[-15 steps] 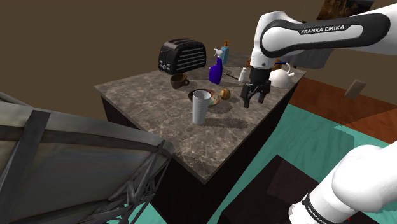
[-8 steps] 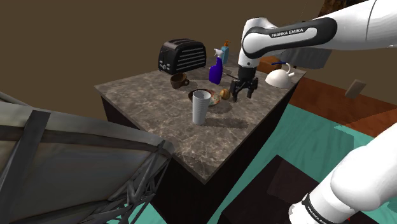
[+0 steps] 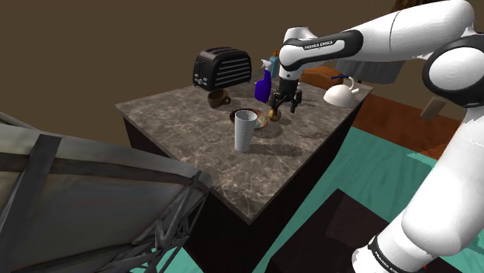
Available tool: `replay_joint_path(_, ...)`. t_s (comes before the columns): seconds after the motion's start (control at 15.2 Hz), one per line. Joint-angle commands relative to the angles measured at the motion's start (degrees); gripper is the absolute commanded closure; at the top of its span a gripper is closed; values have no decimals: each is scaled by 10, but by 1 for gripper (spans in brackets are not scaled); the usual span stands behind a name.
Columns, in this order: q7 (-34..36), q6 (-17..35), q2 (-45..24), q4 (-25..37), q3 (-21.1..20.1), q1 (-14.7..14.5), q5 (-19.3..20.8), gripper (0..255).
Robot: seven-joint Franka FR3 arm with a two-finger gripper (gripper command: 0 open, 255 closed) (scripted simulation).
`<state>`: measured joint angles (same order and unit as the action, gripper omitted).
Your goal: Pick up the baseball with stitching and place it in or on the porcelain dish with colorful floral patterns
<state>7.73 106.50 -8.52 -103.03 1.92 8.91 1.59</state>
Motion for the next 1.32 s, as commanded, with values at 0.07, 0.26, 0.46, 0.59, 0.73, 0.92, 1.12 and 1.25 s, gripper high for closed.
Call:
replay_joint_path(0.07,4,-3,-59,70,7,7,2,0)
replay_joint_path(0.26,7,-12,-124,151,13,14,2,0)
replay_joint_path(0.46,10,-30,-194,247,20,23,1,0)
replay_joint_path(0.59,10,-29,-215,268,21,26,0,0)
replay_joint_path(0.73,10,-14,-216,254,21,26,0,0)
replay_joint_path(0.92,10,8,-218,235,21,27,0,0)
replay_joint_path(1.12,11,19,-220,226,21,27,0,0)
replay_joint_path(1.25,11,19,-220,226,21,27,0,0)
